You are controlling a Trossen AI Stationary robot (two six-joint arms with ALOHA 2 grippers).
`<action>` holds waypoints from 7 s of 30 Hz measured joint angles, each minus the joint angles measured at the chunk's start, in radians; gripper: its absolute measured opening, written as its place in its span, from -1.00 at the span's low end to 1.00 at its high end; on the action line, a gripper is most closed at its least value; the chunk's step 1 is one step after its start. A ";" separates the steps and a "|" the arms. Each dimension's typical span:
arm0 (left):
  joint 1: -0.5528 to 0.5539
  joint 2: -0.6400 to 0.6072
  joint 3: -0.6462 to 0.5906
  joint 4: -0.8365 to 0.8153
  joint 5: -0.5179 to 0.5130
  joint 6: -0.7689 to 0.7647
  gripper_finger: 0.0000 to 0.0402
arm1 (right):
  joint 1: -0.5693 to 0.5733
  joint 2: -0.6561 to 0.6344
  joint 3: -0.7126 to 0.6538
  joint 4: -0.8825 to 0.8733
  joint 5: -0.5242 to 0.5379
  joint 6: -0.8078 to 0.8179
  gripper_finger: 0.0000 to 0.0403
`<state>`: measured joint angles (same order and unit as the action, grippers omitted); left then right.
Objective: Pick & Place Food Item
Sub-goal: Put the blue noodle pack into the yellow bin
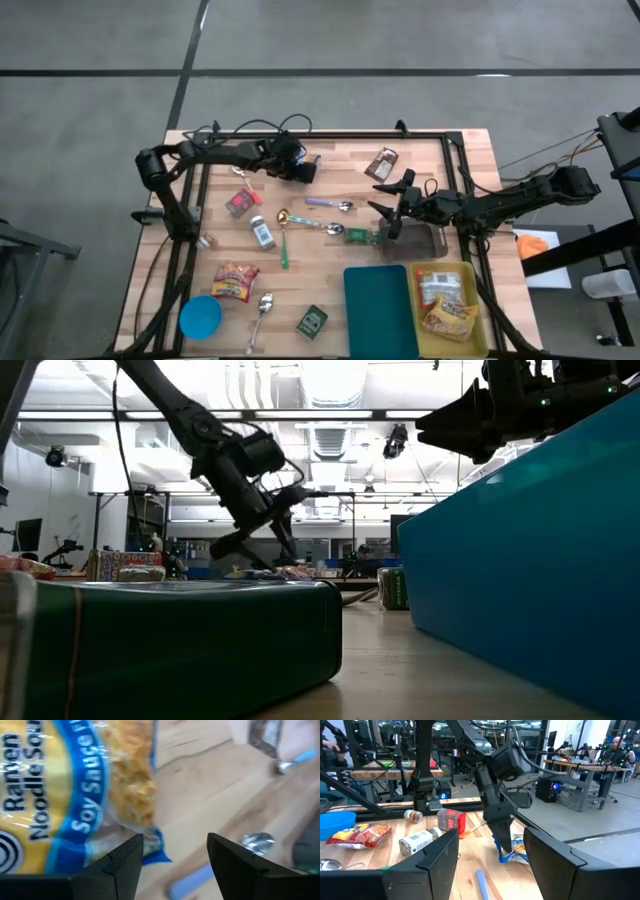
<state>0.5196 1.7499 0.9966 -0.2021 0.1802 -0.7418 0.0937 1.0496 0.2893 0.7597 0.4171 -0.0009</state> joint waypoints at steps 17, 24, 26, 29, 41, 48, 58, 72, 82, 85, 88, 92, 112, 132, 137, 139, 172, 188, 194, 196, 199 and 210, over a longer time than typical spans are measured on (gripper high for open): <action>0.085 -0.127 -0.001 -0.098 -0.293 0.043 0.10 | 0.000 0.000 0.000 0.000 0.000 0.000 0.10; 0.099 -0.052 -0.002 -0.080 -0.293 0.030 0.10 | 0.000 0.000 0.000 0.000 0.000 0.000 0.10; 0.099 -0.028 -0.002 -0.077 -0.293 0.030 0.10 | 0.000 0.000 0.000 0.000 0.000 0.000 0.10; 0.100 0.011 -0.002 -0.054 -0.293 0.034 0.10 | 0.000 0.000 0.000 -0.001 0.000 0.000 0.10; 0.058 0.076 0.000 0.057 -0.183 0.034 0.10 | 0.000 0.000 0.000 0.000 0.000 0.000 0.10; -0.048 0.079 -0.002 0.082 -0.179 0.038 0.10 | 0.000 0.000 0.000 0.000 0.000 0.000 0.10; -0.203 0.091 -0.003 0.200 -0.176 0.058 0.10 | 0.000 0.000 0.000 0.000 0.000 0.000 0.10; -0.328 0.188 0.000 0.360 -0.120 -0.011 0.10 | 0.000 0.000 0.000 0.000 0.000 0.000 0.10; -0.374 0.251 0.004 0.509 -0.011 -0.018 0.10 | 0.000 0.000 0.000 0.000 0.000 0.000 0.10; -0.396 0.251 0.013 0.505 -0.010 -0.017 0.10 | 0.000 0.000 0.000 0.000 0.000 0.000 0.10; -0.417 0.251 0.021 0.505 -0.011 -0.014 0.10 | 0.000 0.000 0.000 0.000 0.000 0.000 0.10; -0.433 0.251 0.035 0.509 -0.023 0.007 0.10 | 0.000 0.000 0.000 0.000 0.000 0.000 0.10; -0.413 0.118 0.045 0.381 -0.086 0.135 0.10 | 0.000 0.000 0.000 0.000 0.000 0.000 0.10; -0.520 -0.534 -0.211 0.342 -0.249 0.463 0.10 | 0.000 0.000 0.000 -0.001 0.000 0.000 0.10; -0.515 -0.751 -0.298 0.341 -0.318 0.564 0.10 | 0.000 0.000 0.000 -0.001 0.000 0.000 0.10; -0.514 -0.829 -0.325 0.336 -0.330 0.616 0.10 | 0.000 0.000 0.000 -0.001 0.000 0.000 0.10; -0.514 -1.093 -0.351 0.182 -0.338 0.739 0.10 | 0.000 0.000 0.000 0.000 0.000 0.000 0.10; -0.513 -1.093 -0.351 0.144 -0.338 0.731 0.10 | 0.000 0.000 0.000 0.000 0.000 0.000 0.10; -0.514 -1.093 -0.351 0.144 -0.338 0.732 0.10 | 0.000 0.000 0.000 0.000 0.000 0.000 0.10; -0.514 -1.093 -0.351 0.145 -0.338 0.732 0.10 | 0.000 0.000 0.000 0.000 0.000 0.000 0.10; -0.514 -1.093 -0.351 0.144 -0.338 0.732 0.10 | 0.000 0.000 0.000 0.000 0.000 0.000 0.10; -0.514 -1.093 -0.351 0.144 -0.338 0.732 0.10 | 0.000 0.000 0.000 0.000 0.000 0.000 0.10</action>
<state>0.0059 0.6568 0.6460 -0.0578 -0.1574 -0.0097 0.0937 1.0496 0.2890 0.7593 0.4172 -0.0009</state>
